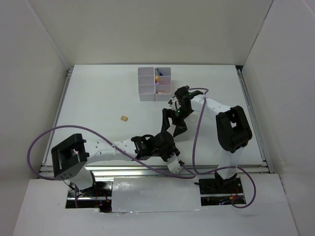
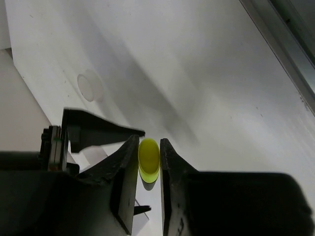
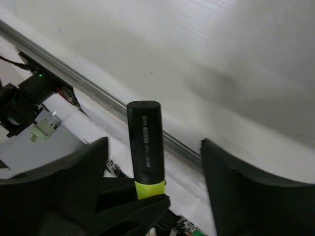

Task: Sort the stationery into containers
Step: Pass the stationery from the right arm to the left, then place the stationery into the container

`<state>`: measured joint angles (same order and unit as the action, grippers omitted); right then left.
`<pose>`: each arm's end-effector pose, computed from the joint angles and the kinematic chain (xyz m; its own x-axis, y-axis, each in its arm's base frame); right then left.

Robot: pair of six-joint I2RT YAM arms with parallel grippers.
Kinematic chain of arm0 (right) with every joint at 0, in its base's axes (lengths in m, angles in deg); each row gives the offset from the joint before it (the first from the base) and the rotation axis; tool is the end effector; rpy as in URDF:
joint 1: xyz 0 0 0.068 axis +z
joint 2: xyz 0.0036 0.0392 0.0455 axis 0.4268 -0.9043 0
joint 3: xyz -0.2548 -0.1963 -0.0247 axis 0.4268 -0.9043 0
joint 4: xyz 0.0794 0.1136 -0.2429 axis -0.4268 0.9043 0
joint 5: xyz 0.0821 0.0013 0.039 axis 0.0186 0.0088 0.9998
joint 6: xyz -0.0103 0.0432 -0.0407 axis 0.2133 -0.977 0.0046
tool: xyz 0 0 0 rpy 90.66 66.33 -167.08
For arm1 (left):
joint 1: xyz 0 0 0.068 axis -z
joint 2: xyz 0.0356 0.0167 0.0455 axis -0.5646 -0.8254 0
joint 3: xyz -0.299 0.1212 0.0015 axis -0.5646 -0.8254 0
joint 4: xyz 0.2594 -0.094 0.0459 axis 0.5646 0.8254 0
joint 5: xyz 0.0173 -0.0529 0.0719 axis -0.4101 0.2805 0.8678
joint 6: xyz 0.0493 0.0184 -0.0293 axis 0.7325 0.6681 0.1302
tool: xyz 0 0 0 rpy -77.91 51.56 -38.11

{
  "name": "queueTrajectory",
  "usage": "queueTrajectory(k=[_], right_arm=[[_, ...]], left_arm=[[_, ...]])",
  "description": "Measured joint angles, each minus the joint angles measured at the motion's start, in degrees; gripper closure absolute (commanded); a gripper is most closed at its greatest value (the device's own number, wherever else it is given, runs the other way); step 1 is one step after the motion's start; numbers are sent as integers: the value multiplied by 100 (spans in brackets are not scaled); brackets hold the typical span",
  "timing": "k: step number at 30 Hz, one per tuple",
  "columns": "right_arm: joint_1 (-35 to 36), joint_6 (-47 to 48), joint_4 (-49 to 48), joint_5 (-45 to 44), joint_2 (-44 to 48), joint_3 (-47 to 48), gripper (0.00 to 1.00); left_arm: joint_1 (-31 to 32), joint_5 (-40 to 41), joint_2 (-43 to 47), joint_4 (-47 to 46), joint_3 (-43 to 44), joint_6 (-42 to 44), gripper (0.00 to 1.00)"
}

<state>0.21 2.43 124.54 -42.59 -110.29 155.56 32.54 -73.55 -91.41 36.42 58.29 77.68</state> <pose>0.3334 0.1870 0.2221 -0.9870 -0.1566 0.0358 -0.1069 0.8069 0.5810 0.1457 -0.3393 0.2452 0.7605 0.5928 -0.2651 0.5641 -0.4009 0.7218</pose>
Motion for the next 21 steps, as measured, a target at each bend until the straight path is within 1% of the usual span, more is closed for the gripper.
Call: queueTrajectory(k=[3, 5, 7, 9, 11, 12, 14, 17, 19, 21], right_arm=[[-232, 151, 66, 260, 0, 42, 7], [-492, 278, 269, 380, -28, 260, 5], [-837, 492, 584, 511, -114, 826, 4], [-1141, 654, 697, 619, -149, 1397, 4], [-1482, 796, 697, 699, -138, 1969, 4], [-1668, 852, 675, 697, -105, 2210, 4], [-1996, 927, 560, 662, 24, 2446, 4], [-2490, 1029, 385, 472, 396, 2468, 4], [-2765, 1117, 205, 315, 684, 2409, 4], [-2949, 1220, -24, 160, 999, 2271, 4]], left_arm=[[15, -109, 339, 348, 0, -153, 100], [59, -286, 761, 605, -4, -203, 100], [157, -540, 1364, 765, -44, -337, 100], [223, -721, 1838, 841, -52, -555, 100], [212, -933, 2177, 911, 66, -1069, 100], [90, -1060, 2203, 994, 225, -1390, 100], [-387, -1394, 2116, 1054, 647, -2240, 100], [-1762, -1867, 1766, 769, 1425, -3370, 100], [-2697, -2184, 1436, 389, 1847, -4181, 100], [-3464, -2461, 999, -103, 2236, -4894, 100]])
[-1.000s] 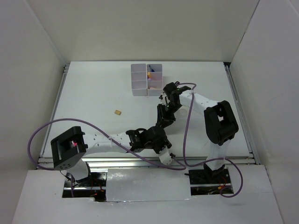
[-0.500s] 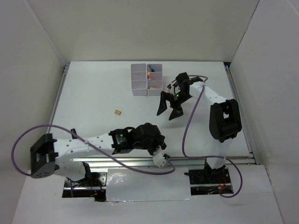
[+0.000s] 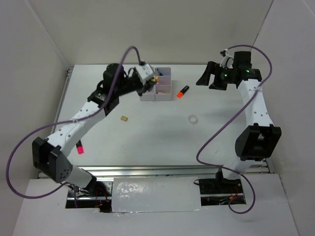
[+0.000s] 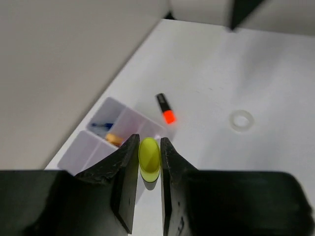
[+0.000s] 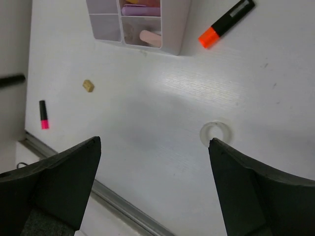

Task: Sort the stationery into containers
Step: Place the stationery into the container

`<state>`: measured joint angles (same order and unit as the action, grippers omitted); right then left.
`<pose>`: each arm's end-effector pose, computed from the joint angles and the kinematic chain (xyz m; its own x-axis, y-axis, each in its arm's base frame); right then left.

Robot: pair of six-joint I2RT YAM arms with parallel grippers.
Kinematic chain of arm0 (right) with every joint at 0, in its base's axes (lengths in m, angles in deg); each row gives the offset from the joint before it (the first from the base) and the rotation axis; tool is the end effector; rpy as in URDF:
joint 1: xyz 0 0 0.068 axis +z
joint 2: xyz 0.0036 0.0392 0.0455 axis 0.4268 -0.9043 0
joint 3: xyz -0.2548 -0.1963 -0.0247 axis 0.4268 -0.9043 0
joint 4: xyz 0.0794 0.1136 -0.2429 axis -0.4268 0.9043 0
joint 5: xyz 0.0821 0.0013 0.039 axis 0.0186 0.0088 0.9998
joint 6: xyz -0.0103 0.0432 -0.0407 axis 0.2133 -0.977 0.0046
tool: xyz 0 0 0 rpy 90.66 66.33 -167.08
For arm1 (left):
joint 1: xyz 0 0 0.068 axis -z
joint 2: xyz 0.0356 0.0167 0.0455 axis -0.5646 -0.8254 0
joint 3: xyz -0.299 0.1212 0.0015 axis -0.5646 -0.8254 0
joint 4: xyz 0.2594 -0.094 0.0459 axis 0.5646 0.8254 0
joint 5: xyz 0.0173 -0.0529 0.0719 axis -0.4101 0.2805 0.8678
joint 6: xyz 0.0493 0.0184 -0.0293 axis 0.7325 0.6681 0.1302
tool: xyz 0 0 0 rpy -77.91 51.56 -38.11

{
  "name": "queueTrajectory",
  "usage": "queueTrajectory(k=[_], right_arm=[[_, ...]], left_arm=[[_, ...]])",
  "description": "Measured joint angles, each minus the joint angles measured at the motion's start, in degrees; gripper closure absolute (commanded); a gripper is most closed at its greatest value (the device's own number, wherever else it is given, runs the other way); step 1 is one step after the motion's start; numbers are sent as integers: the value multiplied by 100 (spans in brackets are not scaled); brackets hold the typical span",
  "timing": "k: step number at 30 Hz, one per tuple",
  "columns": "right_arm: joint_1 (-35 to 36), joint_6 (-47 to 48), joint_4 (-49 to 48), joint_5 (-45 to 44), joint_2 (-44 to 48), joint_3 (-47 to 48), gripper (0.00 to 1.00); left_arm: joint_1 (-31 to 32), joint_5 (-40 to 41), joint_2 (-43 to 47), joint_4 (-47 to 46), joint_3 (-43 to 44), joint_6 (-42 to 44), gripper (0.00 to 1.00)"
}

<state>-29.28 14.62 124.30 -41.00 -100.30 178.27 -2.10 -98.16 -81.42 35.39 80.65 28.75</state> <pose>0.3897 -0.0009 0.4130 -0.7753 0.1658 -0.6094 -0.2356 0.8194 0.5226 0.2919 -0.2052 0.4549 0.1914 0.2479 -0.9497 0.8062 0.5121 0.2962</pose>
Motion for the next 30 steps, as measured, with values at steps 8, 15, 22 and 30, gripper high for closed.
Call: queueTrajectory(k=[8, 15, 22, 30], right_arm=[[-101, 566, -787, -304, 1049, -1327, 6], [-68, 979, -1093, -433, 1084, -1838, 7], [-26, 1250, -1215, -546, 1086, -1838, 8], [107, 1436, -1316, -817, 1084, -1840, 8]], left_arm=[[-1510, -374, -2004, -2144, 999, -1952, 100], [-1939, -496, -3560, -3112, 2175, -2754, 100], [-1967, -511, -4142, -3344, 2553, -2865, 100], [-1928, -507, -4264, -3344, 2553, -2728, 100]])
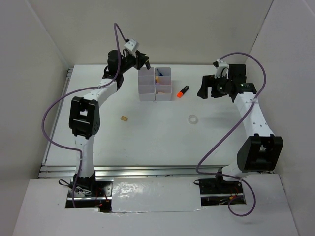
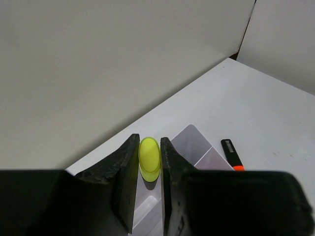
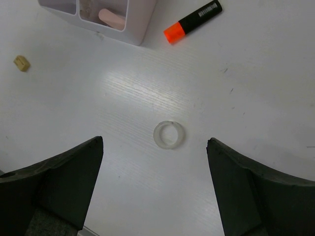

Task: Sort the stationery into containers
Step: Place the stationery into the container

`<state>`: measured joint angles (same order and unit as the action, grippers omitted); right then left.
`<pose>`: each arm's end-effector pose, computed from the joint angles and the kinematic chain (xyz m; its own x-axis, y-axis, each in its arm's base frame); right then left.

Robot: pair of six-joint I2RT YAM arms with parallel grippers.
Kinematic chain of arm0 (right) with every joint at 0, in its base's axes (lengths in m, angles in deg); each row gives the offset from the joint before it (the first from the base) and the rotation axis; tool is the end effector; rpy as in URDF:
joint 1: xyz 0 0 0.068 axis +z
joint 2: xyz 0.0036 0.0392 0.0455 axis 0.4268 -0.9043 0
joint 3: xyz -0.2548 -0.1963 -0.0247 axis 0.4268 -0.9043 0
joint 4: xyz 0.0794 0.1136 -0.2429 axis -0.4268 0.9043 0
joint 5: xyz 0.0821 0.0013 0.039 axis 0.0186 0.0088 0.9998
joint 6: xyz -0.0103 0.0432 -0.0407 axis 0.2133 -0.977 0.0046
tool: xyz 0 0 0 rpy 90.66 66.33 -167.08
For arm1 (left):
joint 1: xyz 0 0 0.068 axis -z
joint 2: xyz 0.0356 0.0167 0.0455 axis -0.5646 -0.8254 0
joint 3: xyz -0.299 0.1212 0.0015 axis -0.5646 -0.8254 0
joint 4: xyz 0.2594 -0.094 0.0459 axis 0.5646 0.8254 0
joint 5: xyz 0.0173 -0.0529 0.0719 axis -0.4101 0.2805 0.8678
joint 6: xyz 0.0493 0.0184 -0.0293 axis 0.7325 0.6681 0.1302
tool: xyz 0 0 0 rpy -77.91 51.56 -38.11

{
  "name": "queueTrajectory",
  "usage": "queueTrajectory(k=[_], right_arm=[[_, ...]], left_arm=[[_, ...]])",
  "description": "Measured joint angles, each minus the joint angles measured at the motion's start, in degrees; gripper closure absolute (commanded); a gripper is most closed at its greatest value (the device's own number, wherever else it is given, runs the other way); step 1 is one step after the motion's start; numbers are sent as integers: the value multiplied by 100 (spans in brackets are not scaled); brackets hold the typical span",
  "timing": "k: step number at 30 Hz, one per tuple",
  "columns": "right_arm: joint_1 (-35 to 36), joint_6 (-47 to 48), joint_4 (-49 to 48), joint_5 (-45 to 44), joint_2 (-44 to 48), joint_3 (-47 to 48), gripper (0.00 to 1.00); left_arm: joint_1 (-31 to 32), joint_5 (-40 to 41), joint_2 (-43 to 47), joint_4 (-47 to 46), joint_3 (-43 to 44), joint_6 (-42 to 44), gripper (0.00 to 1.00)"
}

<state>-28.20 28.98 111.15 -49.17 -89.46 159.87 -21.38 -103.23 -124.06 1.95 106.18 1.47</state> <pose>0.3465 0.0033 0.3836 -0.6290 -0.0674 -0.7745 -0.3754 0.8987 0.2267 0.5581 -0.1505 0.3550 0.0826 -0.1357 -0.9873 0.6708 0.7402 -0.0456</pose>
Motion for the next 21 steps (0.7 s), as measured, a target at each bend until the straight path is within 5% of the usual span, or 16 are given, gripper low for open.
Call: queueTrajectory(k=[8, 17, 21], right_arm=[[603, 83, -44, -839, -472, 273, 11], [1110, -1528, -85, -2413, -1821, 1309, 10], [1340, -2310, -181, -3036, -2341, 1698, 12]], left_arm=[[-7, 118, -273, 92, 24, 264, 96], [-4, 457, -396, 227, 22, 407, 45], [-4, 570, -396, 221, -15, 437, 38]])
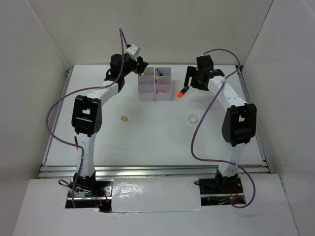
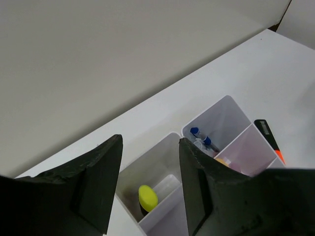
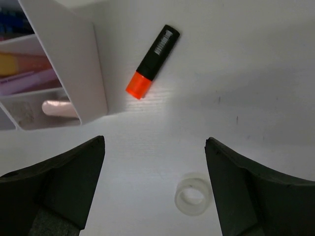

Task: Sort the stationery into containers
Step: Place the stationery into the container, then grab a piece of stationery with the right arm

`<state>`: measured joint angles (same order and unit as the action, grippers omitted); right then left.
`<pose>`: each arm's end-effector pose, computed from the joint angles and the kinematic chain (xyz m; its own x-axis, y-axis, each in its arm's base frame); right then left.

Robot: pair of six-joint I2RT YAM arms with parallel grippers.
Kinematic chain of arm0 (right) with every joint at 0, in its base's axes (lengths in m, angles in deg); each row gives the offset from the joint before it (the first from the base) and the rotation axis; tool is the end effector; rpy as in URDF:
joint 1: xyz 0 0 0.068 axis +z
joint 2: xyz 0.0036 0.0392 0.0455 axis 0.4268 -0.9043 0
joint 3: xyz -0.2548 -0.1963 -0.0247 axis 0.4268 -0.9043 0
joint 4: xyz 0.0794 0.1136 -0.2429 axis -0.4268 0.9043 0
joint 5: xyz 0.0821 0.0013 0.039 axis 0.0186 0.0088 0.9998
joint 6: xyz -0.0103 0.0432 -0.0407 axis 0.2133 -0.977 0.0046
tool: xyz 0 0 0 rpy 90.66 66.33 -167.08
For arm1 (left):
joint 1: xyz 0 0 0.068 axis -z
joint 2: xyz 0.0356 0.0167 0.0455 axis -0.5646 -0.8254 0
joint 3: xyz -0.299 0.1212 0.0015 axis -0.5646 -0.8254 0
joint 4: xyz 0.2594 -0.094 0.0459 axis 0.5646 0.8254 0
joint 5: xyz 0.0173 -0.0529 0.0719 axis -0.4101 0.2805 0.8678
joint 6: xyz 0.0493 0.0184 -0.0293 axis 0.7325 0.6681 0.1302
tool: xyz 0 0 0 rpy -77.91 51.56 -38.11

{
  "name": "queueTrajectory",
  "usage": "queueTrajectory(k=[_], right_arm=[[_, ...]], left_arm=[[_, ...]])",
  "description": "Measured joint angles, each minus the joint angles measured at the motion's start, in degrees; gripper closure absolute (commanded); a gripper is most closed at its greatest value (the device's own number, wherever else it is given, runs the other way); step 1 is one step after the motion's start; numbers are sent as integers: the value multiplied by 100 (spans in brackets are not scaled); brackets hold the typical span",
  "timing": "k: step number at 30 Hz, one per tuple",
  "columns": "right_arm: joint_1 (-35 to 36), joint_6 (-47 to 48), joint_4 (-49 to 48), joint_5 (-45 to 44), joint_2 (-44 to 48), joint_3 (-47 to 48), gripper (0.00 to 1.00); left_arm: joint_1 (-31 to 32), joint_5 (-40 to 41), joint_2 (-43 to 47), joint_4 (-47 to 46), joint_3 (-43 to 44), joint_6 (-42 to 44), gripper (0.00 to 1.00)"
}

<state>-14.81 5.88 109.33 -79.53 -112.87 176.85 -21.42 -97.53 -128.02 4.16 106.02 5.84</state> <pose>0.4644 0.0839 0.3281 -0.7273 0.1567 -0.6682 0.0587 0.9842 0.1669 0.5761 -0.1502 0.3106 0.0306 -0.0574 -0.9979 0.5849 0.8106 -0.0287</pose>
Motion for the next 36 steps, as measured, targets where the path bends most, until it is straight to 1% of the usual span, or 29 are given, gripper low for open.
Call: queueTrajectory(k=[7, 9, 10, 12, 14, 18, 22, 26, 30, 36], right_arm=[[267, -988, -17, -874, -1134, 1150, 16], [326, -1187, 26, -1073, -1464, 1484, 17], [352, -1276, 48, -1147, -1646, 1657, 18], [389, -1443, 120, -1272, -1980, 1989, 19], [393, -1598, 146, -1349, -2271, 2197, 20], [409, -1742, 216, -1434, -2553, 2199, 21], [417, -1788, 225, -1502, -2712, 2199, 22], [417, -1786, 225, -1445, -2793, 2197, 22], [417, -1679, 212, -1329, -2796, 2194, 26], [415, -1598, 258, -1182, -2796, 2131, 28]], left_arm=[[11, -2, 264, 0, -485, -20, 35], [22, -9, 481, 4, -671, -22, 31], [26, -13, 625, 11, -752, -26, 23], [33, -28, 914, -2, -868, -44, 20], [31, -63, 1272, -31, -997, -74, 19], [24, -153, 1880, -149, -1202, -201, 18], [-24, -236, 2208, -221, -1344, -330, 17], [-120, -299, 2282, -212, -1471, -343, 17], [-210, -310, 2282, -72, -1591, -341, 17], [-282, -306, 2284, 57, -1604, -332, 17]])
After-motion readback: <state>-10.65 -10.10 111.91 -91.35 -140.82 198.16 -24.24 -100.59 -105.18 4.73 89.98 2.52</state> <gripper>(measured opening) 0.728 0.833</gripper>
